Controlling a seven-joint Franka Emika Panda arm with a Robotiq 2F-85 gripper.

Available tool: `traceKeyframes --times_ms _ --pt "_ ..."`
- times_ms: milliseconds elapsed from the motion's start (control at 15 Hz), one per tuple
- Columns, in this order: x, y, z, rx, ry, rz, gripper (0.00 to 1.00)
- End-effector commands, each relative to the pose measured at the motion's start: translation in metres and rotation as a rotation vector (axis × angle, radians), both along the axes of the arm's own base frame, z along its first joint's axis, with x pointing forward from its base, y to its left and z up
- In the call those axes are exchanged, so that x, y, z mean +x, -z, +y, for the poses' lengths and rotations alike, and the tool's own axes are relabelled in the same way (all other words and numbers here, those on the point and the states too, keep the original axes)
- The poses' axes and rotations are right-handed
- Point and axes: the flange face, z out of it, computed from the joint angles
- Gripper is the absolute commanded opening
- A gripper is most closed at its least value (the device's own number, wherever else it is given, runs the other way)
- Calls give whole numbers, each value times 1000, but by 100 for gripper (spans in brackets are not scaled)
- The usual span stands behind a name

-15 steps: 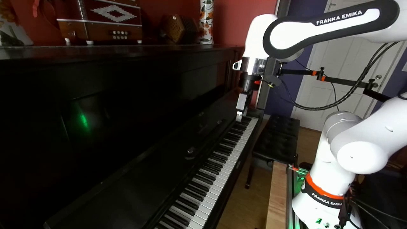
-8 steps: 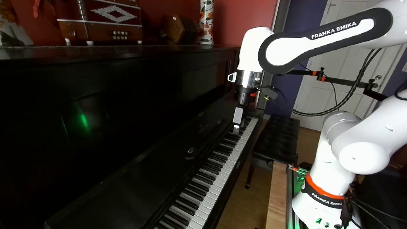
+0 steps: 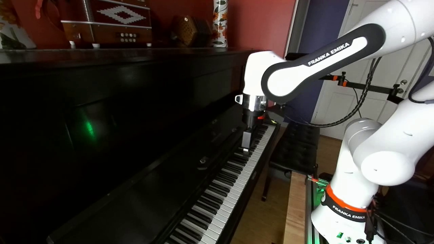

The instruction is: Push a black key on the piano

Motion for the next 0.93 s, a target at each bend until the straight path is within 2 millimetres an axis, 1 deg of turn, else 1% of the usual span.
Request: traceKeyframes --times_ms 0,200,267,333,400,467,600,667,800,867 --pt "21 58 1 -42 -9 34 100" --pt "30 99 3 -39 -8 49 100" --pt "30 110 4 -37 -6 56 100" --pt "28 86 1 -33 -8 37 100" --pt "30 95 1 -34 -8 50 100" --pt "32 97 1 -34 -8 53 100" --pt "34 92 1 -34 -8 39 100" --pt "32 92 3 -71 -26 59 100" --pt "31 101 17 -92 -66 77 100" --pt "31 110 22 -104 -75 80 100"
